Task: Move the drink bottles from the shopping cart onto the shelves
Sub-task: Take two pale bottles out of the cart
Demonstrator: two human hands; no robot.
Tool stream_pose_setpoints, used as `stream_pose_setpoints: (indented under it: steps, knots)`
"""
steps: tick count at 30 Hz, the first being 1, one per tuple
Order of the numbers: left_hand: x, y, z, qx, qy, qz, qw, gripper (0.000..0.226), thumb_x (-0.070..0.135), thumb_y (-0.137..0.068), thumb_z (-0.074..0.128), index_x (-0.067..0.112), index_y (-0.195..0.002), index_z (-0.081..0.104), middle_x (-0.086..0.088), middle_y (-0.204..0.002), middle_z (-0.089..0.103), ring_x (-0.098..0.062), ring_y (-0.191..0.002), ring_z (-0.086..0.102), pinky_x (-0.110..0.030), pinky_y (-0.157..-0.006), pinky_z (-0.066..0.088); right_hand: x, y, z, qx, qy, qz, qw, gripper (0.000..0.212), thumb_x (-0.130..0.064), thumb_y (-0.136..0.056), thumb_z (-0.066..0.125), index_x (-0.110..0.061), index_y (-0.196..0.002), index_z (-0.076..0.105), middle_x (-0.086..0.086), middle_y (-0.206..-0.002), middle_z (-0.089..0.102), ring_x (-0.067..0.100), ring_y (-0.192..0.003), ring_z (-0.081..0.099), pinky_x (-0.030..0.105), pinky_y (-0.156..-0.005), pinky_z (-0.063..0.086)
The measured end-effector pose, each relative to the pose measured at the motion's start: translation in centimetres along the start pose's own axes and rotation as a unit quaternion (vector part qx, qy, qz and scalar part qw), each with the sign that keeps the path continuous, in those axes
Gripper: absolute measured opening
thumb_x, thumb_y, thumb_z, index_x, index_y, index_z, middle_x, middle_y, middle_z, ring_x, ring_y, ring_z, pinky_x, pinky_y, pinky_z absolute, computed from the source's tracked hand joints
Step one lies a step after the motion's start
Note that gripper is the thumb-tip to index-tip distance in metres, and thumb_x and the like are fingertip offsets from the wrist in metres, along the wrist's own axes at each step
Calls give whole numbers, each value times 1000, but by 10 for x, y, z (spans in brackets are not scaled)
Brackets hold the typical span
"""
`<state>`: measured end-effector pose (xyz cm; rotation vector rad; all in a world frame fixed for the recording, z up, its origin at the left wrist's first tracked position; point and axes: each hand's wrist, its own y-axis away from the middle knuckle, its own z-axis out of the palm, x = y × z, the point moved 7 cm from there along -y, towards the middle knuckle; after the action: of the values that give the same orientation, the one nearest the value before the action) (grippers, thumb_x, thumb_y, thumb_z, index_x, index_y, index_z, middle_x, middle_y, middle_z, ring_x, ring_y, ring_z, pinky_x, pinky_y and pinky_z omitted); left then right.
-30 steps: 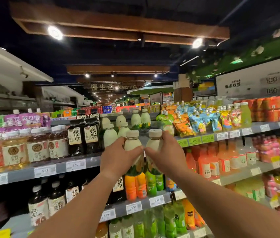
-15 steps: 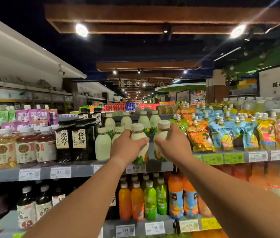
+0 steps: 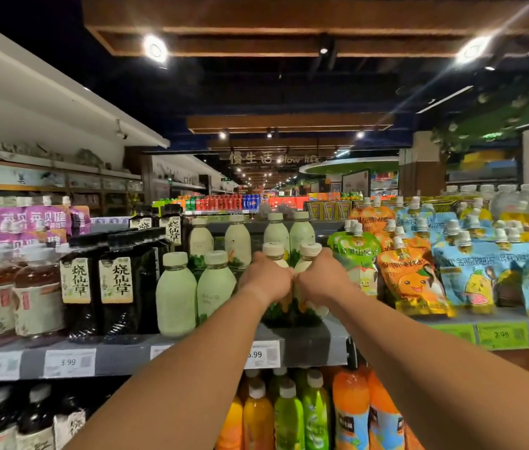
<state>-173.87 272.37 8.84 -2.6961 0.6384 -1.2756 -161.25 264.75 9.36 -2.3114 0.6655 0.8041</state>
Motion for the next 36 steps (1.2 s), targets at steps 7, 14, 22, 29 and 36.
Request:
stream_pose_setpoints:
  steps: [7, 14, 22, 29, 36]
  knots:
    - [-1, -35, 16, -15, 25, -32, 999, 63, 37, -94, 59, 7, -138, 27, -17, -138, 51, -35, -121, 52, -42, -99, 45, 1, -32, 20, -5, -7, -8, 1000, 57, -33, -86, 67, -5, -124, 35, 20, -124, 56, 36, -110, 58, 37, -82, 48]
    - [-8, -51, 30, -22, 90, -49, 995, 65, 34, -91, 64, 10, -139, 27, -15, -138, 49, -34, -122, 51, -46, -103, 44, 11, -43, 33, 16, -9, -5, 1000, 63, -35, -90, 64, -5, -133, 29, 22, -133, 45, 38, -118, 52, 39, -92, 45]
    - [-3, -32, 26, -17, 111, -72, 991, 85, 38, -86, 72, 12, -145, 17, -17, -141, 45, -34, -123, 49, -48, -104, 45, 5, -30, 18, 34, -15, -32, 999, 67, -31, -86, 65, 1, -134, 30, 21, -134, 44, 34, -123, 46, 38, -98, 41]
    - [37, 8, -8, 79, 49, -18, 995, 94, 44, -90, 65, 12, -155, 7, -18, -153, 29, -37, -137, 37, -46, -111, 37, -16, 4, -20, 55, -53, -126, 989, 43, -24, -92, 56, 1, -124, 42, 22, -126, 49, 35, -115, 49, 39, -94, 42]
    - [28, 102, -79, 224, 16, 72, 972, 66, 40, -87, 66, 18, -144, 41, -8, -137, 45, -26, -126, 46, -36, -103, 39, -62, 82, -32, 65, -87, -227, 968, 46, -27, -90, 56, -2, -127, 44, 20, -125, 48, 39, -115, 45, 44, -93, 37]
